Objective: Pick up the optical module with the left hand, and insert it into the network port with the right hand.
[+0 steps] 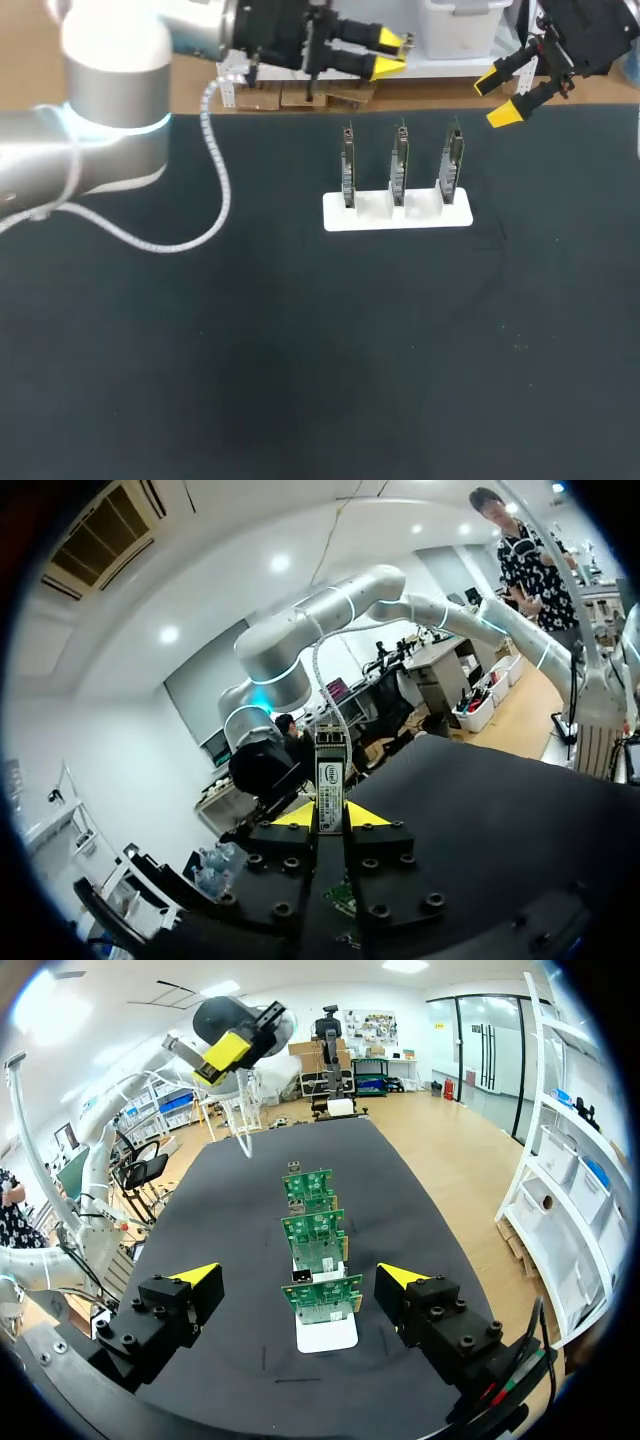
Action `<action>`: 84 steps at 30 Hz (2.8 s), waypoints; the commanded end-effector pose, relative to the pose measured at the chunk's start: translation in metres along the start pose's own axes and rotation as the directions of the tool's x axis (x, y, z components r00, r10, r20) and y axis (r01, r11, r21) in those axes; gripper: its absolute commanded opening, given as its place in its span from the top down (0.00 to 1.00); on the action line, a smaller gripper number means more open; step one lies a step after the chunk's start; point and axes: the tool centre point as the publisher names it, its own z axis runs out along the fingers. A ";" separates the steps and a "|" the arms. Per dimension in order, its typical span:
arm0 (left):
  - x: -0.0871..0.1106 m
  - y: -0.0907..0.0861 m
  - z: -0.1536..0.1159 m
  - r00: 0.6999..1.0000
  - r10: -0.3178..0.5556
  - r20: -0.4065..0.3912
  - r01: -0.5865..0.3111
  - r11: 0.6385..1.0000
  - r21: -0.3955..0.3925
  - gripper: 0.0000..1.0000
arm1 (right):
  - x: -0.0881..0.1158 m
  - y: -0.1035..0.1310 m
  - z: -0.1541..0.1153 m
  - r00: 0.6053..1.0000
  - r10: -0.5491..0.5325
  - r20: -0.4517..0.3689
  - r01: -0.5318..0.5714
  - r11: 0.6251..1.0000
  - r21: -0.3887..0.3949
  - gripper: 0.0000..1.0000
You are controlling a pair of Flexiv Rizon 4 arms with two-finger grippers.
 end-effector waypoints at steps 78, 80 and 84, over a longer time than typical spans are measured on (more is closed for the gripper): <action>0.038 0.034 0.044 0.991 -0.107 -0.084 0.076 0.948 -0.310 1.00 | 0.000 0.001 0.000 1.000 -0.001 0.001 0.001 1.000 0.003 0.00; 0.039 0.037 0.047 0.991 -0.105 -0.080 0.075 0.948 -0.310 1.00 | 0.000 0.001 0.000 1.000 -0.001 0.001 0.001 1.000 0.003 0.00; 0.041 0.040 0.051 0.992 -0.111 -0.055 0.089 0.948 -0.304 1.00 | 0.000 0.001 0.000 1.000 -0.001 0.001 0.001 1.000 0.003 0.00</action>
